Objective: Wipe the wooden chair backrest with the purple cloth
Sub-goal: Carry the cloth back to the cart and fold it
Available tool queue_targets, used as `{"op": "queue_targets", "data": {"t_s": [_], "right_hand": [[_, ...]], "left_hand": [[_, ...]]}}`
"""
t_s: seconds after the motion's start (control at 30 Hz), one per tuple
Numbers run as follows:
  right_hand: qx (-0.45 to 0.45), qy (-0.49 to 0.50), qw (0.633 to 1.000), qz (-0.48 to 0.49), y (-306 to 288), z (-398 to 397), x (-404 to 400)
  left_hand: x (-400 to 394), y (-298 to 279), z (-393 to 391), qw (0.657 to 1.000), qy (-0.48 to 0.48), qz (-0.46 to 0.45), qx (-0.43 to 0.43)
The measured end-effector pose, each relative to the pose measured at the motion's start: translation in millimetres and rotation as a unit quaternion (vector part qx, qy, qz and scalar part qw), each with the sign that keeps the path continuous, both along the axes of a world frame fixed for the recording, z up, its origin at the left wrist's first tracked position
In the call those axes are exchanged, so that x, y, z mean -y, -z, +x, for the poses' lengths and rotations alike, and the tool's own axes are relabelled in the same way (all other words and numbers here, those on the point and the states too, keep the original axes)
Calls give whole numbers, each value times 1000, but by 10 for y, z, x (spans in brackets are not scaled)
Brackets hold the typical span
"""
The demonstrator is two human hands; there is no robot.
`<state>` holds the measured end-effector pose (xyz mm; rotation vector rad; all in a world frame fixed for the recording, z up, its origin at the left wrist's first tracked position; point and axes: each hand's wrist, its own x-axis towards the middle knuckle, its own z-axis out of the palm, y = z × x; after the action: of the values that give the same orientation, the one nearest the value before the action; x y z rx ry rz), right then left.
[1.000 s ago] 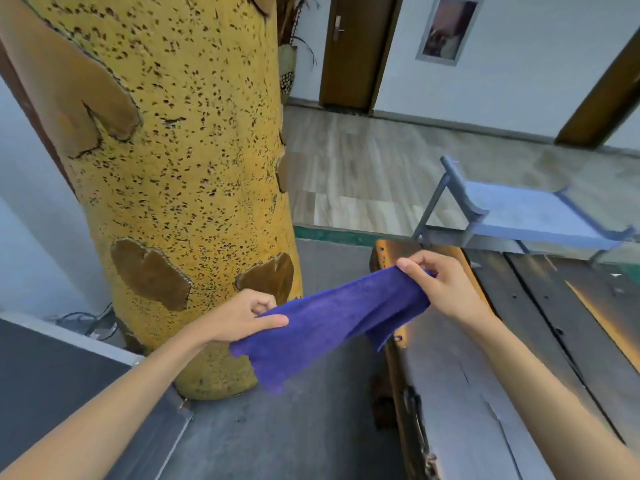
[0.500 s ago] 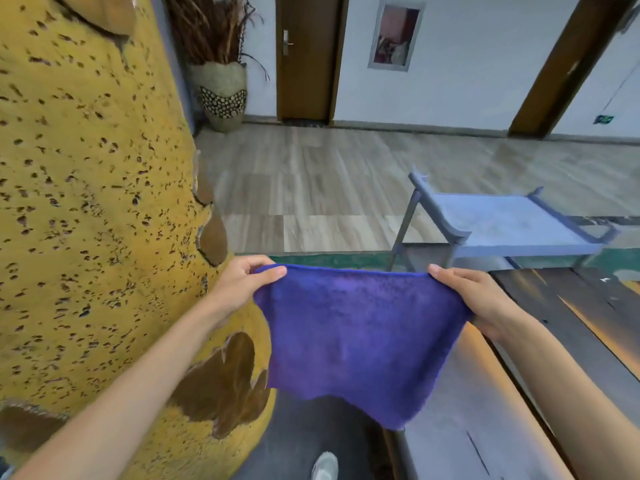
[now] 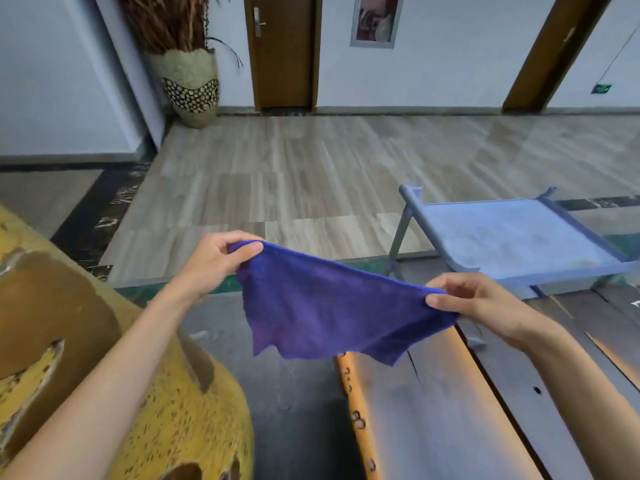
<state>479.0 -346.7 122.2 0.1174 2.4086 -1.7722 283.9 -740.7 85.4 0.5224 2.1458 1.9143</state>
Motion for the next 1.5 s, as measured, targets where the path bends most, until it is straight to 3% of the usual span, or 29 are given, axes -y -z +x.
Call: {"op": "queue_targets", "data": {"t_s": [0.13, 0.33, 0.43, 0.6, 0.7, 0.8, 0.9, 1.13, 1.37, 1.5], "right_hand": [[-92, 30, 992, 80, -48, -421, -124], [-249, 81, 955, 138, -442, -1386, -322], [-300, 100, 935, 159, -736, -2027, -297], [-219, 172, 949, 148, -842, -2860, -494], [-115, 268, 957, 6, -722, -3165, -767], [-37, 363, 911, -193, -528, -3422, -821], [-17, 416, 870, -265, -345, -3753, -660], [-6, 390, 890, -237, -132, -4377, -228], [-39, 420, 877, -228, -75, -4763, -538], [-26, 380, 913, -148, -97, -4911, -914]], "left_hand": [[-153, -171, -570, 995, 37, 3, -89], [-833, -596, -1670, 979, 62, 185, -64], [-1263, -934, -2223, 978, 78, 168, -97], [-1619, -1100, -3125, 978, 87, 18, -189], [-1684, -1005, -3732, 979, 10, -63, -193], [-1837, -833, -4058, 987, -41, -109, -113], [-2200, -664, -4012, 991, -2, -110, -73], [-3004, -255, -3571, 989, 144, -5, 21], [-3334, -234, -3936, 948, 316, -16, 36], [-3608, -264, -4285, 936, 348, -23, 45]]}}
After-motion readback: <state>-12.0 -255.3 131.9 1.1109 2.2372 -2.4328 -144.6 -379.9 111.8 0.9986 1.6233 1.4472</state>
